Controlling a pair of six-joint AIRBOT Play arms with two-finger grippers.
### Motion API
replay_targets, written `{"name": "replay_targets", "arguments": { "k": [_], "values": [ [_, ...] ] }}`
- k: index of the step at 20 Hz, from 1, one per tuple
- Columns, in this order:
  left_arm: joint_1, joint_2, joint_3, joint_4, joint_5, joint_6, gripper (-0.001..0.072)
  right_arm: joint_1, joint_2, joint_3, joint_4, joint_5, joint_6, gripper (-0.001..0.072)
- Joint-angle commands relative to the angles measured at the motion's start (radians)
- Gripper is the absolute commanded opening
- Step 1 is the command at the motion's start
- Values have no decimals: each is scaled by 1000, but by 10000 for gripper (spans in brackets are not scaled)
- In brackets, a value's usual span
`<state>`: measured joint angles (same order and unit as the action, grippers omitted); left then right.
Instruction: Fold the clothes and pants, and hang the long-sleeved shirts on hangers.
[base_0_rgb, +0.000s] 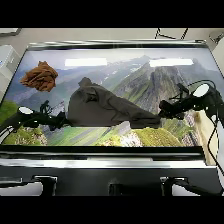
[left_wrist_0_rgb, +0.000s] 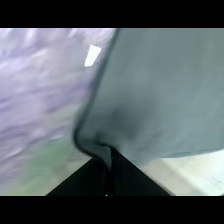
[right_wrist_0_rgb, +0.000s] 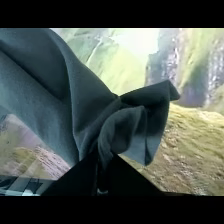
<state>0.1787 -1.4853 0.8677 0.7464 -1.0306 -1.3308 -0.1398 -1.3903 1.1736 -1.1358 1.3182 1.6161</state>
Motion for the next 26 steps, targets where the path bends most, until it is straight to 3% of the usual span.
{"name": "replay_targets", "arguments": {
  "k": [1,4,8,10,15,19,23,26],
  "values": [
    [-16,93,110,-17,0,62,21,0,24,70,-1,15,-32,47],
    [0,327,380,-14,68,119,21,0,85,310,-38,-47,-42,47],
    [44,601,828,-1,364,120,22,0,191,784,-225,-189,-24,48],
    [53,708,943,67,432,119,22,0,270,934,-336,-184,27,48],
    [53,854,929,76,386,48,22,0,503,933,-381,-60,71,48],
    [53,834,928,79,416,48,22,0,573,933,-397,-82,71,47],
    [53,722,905,133,191,48,22,0,529,881,-407,70,83,47],
    [50,584,765,145,58,48,22,0,412,657,-401,167,110,47]
  ]
}}
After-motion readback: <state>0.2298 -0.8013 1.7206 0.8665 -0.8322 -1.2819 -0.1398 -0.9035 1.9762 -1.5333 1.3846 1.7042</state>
